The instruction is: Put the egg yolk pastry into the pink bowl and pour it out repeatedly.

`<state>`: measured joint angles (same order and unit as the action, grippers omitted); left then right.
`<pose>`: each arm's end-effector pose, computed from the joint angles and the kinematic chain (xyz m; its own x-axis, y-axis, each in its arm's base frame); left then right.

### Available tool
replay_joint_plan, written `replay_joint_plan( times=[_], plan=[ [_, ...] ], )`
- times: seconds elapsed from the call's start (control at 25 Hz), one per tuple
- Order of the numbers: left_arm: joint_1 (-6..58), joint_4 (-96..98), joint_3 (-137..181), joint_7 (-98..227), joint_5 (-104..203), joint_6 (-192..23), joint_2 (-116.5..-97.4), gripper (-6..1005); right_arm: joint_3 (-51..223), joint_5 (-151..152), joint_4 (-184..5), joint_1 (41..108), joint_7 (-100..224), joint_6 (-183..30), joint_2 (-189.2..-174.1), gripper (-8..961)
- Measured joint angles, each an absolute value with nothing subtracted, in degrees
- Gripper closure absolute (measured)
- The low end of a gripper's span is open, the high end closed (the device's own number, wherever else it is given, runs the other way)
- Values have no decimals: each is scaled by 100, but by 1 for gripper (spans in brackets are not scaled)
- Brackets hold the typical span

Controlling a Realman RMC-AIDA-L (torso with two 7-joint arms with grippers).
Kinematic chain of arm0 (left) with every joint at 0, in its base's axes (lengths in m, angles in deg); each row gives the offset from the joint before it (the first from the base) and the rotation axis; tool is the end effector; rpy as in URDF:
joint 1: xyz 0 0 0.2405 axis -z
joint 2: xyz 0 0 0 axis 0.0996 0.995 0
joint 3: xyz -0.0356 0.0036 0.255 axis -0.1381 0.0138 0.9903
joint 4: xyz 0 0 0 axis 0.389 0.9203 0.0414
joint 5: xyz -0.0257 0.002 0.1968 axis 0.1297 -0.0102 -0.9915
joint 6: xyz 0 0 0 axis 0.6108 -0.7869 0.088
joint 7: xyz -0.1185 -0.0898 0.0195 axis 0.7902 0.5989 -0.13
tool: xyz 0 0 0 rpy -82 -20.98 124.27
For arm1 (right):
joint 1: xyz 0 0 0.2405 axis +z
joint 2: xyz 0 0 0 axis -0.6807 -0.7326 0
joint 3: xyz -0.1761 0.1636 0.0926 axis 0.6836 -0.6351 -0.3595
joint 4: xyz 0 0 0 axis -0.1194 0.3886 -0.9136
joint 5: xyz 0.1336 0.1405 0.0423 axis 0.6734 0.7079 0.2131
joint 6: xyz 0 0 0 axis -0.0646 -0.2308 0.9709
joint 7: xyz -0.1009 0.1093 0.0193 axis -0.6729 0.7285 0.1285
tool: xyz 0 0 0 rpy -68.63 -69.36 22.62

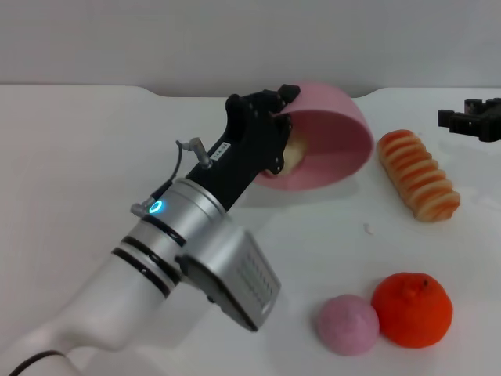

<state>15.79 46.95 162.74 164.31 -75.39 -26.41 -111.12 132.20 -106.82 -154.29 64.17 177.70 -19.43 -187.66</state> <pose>-0.1581 0.2997 -0.1081 0.7435 -0.6028 -0.2896 -0.4415 -0.1171 -0.8896 0.2699 0.3659 0.0670 0.6968 -0.5356 -0.4771 -0.7167 -0.4931 -0.4932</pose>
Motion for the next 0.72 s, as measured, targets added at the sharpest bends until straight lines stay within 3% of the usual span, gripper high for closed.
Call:
replay_joint_plan(
  times=[0.36, 0.72],
  plan=[
    [1622, 4510, 16389, 15545, -7560, -2390, -11111, 995, 13286, -10670, -15348, 6504, 17765, -1944, -18776, 381],
    [1601, 5045, 15891, 16648, -6216, -2735, -11082, 997, 13575, -10655, -15328, 6609, 17763, -1947, -18776, 381]
  ],
)
